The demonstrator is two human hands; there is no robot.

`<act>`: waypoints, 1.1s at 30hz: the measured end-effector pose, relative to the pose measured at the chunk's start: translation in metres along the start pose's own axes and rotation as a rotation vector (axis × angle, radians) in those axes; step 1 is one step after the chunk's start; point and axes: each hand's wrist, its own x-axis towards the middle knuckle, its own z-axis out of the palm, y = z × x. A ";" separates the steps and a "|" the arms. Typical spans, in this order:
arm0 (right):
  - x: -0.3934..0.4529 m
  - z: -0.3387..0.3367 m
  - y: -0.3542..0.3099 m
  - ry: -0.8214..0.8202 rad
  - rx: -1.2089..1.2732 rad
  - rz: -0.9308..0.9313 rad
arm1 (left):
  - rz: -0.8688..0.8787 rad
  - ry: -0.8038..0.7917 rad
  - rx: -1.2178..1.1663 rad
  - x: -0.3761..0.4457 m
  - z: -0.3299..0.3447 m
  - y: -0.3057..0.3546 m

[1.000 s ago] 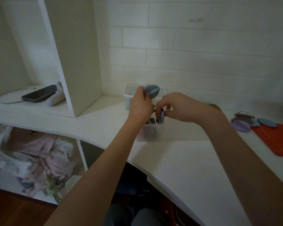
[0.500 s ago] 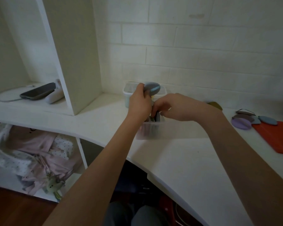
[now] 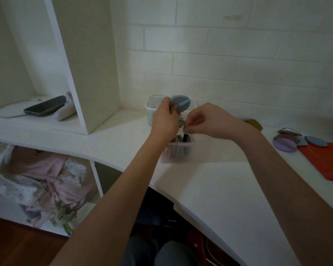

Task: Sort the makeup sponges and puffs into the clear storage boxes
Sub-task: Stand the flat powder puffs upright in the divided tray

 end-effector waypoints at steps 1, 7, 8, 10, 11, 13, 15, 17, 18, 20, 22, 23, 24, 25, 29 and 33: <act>0.000 -0.003 0.002 0.065 0.078 0.007 | -0.013 -0.002 -0.022 0.000 0.000 0.001; 0.000 0.001 0.003 0.174 0.414 0.119 | 0.028 -0.066 0.013 -0.004 0.000 0.002; 0.000 0.003 0.003 0.149 0.417 0.124 | 0.030 -0.073 0.018 -0.004 0.000 0.003; 0.000 0.008 0.003 0.105 0.419 0.125 | 0.019 -0.057 0.010 -0.004 -0.001 0.003; 0.001 0.009 0.003 0.092 0.411 0.121 | 0.013 -0.049 0.000 -0.003 -0.001 0.004; 0.001 0.009 0.002 0.076 0.362 0.112 | -0.003 -0.031 -0.026 -0.003 -0.001 0.003; 0.001 0.008 0.002 0.049 0.278 0.104 | -0.007 -0.002 -0.030 -0.001 0.000 0.001; 0.002 0.010 0.003 0.040 0.230 0.101 | -0.013 0.013 -0.039 0.000 -0.001 0.001; 0.003 0.012 0.003 0.055 0.230 0.096 | -0.022 0.013 -0.058 0.000 -0.001 0.002; 0.005 0.016 0.003 0.098 0.281 0.088 | -0.051 0.008 -0.124 0.001 -0.001 0.001; 0.004 0.016 0.003 0.113 0.360 0.085 | -0.087 0.010 -0.175 0.001 -0.001 0.001; 0.004 0.015 0.003 0.115 0.386 0.088 | -0.109 0.016 -0.191 0.001 -0.001 0.001; 0.004 0.014 0.004 0.121 0.401 0.088 | -0.134 0.023 -0.216 0.001 -0.002 0.001; 0.003 0.013 0.004 0.130 0.413 0.087 | -0.159 0.030 -0.257 0.002 -0.002 0.000; 0.002 0.009 0.002 0.176 0.453 0.104 | -0.169 0.007 -0.342 0.002 -0.003 -0.001; 0.003 0.007 -0.004 0.261 0.453 0.169 | -0.137 0.010 -0.386 -0.001 -0.006 0.004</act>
